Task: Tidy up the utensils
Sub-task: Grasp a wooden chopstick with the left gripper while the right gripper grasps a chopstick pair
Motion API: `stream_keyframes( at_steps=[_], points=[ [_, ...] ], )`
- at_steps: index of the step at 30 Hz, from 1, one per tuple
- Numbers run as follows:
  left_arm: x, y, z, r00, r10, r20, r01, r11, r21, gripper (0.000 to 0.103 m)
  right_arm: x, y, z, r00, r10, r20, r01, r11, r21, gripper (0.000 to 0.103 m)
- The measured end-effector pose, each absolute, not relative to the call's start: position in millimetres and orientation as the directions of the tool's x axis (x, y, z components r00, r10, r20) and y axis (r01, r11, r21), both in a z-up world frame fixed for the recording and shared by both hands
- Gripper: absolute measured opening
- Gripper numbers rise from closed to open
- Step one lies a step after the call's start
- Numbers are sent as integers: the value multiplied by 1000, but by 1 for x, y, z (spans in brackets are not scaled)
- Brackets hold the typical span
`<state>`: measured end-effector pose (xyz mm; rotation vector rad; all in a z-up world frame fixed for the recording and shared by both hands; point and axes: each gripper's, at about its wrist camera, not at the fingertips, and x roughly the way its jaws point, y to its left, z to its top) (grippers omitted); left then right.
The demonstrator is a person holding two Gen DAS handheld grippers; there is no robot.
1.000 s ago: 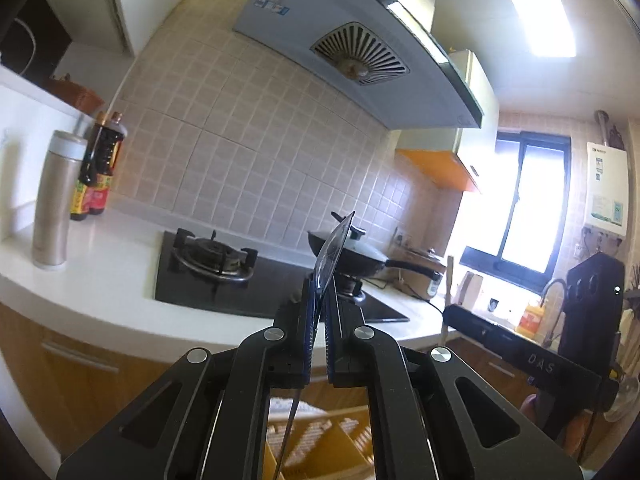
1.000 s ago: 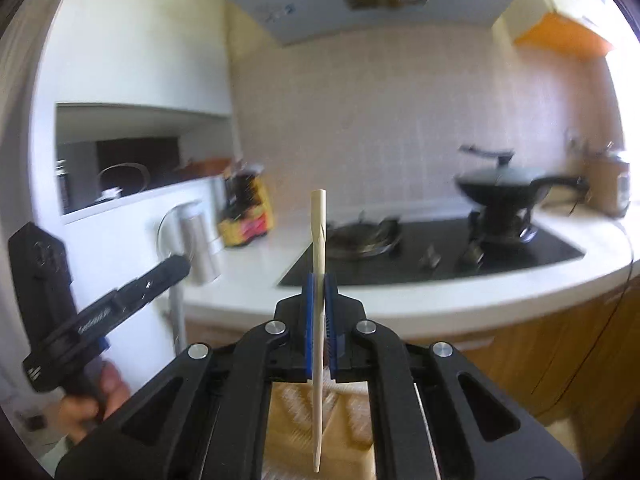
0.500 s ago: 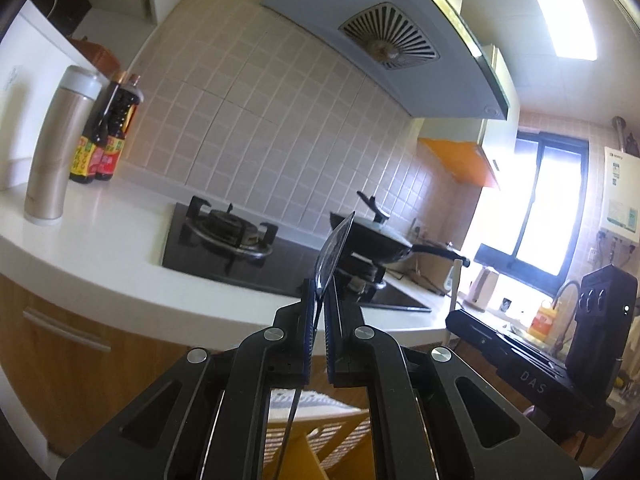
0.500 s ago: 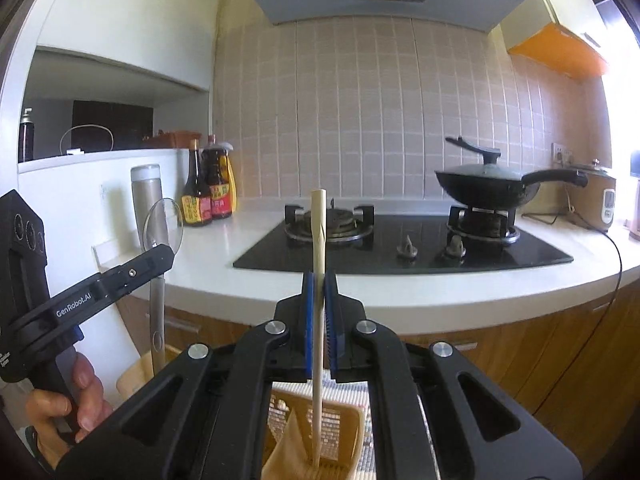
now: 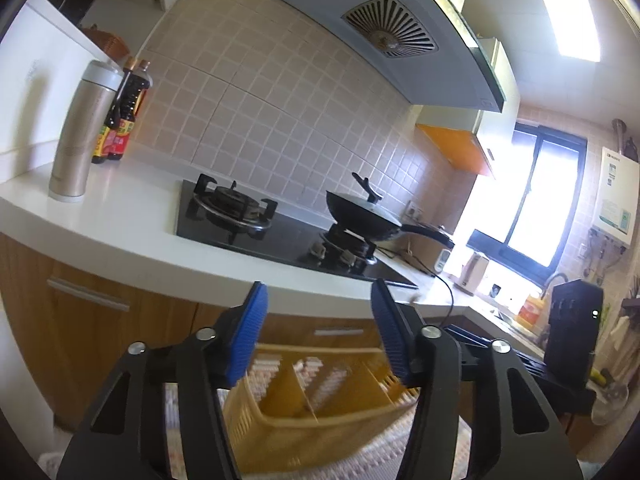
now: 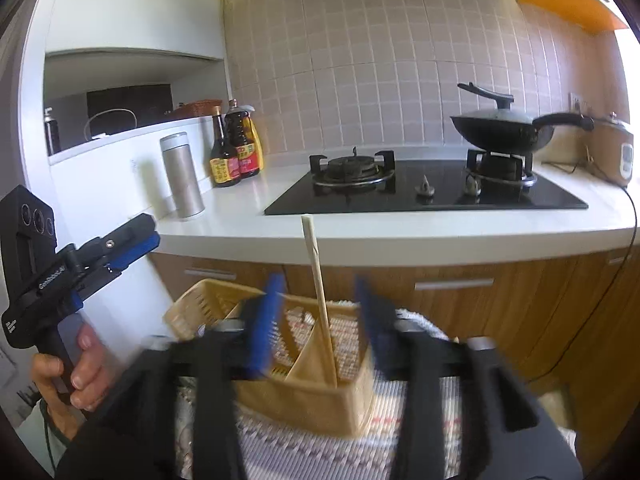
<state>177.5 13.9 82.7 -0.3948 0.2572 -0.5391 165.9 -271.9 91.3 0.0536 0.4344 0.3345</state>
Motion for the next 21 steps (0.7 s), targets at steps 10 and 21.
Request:
stream_keyframes(
  at_steps=[10, 21],
  points=[
    [110, 33, 100, 823, -495, -278, 374, 841, -390, 61, 114, -276, 101, 776, 306, -551, -297, 949, 109, 61],
    [71, 43, 58, 715, -439, -545, 274, 892, -359, 60, 91, -286, 50, 534, 244, -810, -233, 963, 136, 60]
  ],
)
